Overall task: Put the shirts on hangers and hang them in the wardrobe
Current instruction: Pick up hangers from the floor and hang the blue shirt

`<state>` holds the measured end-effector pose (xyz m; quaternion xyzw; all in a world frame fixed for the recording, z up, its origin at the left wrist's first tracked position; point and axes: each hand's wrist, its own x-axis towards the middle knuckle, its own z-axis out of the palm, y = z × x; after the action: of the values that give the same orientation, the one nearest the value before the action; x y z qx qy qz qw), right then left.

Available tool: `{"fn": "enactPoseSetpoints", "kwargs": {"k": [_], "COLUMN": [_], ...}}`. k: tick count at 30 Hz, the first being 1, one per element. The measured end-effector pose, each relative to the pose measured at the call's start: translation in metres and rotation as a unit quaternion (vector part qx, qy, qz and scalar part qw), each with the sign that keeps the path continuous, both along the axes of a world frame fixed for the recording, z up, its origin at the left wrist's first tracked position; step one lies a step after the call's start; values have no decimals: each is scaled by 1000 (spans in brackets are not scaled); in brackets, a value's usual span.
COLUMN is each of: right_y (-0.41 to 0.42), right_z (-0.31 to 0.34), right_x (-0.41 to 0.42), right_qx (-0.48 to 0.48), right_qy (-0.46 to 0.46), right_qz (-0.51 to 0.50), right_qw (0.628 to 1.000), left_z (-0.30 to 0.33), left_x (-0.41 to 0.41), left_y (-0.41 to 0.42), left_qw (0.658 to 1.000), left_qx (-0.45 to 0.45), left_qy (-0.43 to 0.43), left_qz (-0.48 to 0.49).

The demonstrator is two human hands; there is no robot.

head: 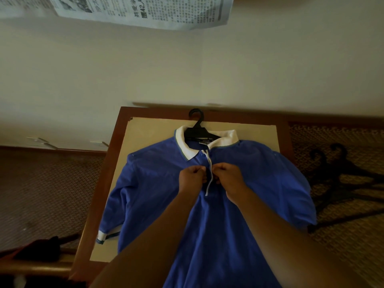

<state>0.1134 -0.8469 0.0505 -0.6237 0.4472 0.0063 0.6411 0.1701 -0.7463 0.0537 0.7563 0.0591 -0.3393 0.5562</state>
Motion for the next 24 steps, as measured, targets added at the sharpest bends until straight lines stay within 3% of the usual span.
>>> {"fn": "enactPoseSetpoints", "kwargs": {"k": [9, 13, 24], "right_y": [-6, -9, -9], "right_z": [5, 9, 9], "right_x": [1, 2, 2], "right_qx": [-3, 3, -10], "right_qy": [17, 26, 30], "right_qz": [51, 69, 73], "right_qw": [999, 997, 997], "left_z": [1, 1, 2], "left_x": [-4, -3, -4], "left_y": [10, 11, 2], "left_qw": [993, 978, 954], "left_qx": [-20, 28, 105], "left_qy": [-58, -131, -216], "left_qz": [-96, -160, -178]}}
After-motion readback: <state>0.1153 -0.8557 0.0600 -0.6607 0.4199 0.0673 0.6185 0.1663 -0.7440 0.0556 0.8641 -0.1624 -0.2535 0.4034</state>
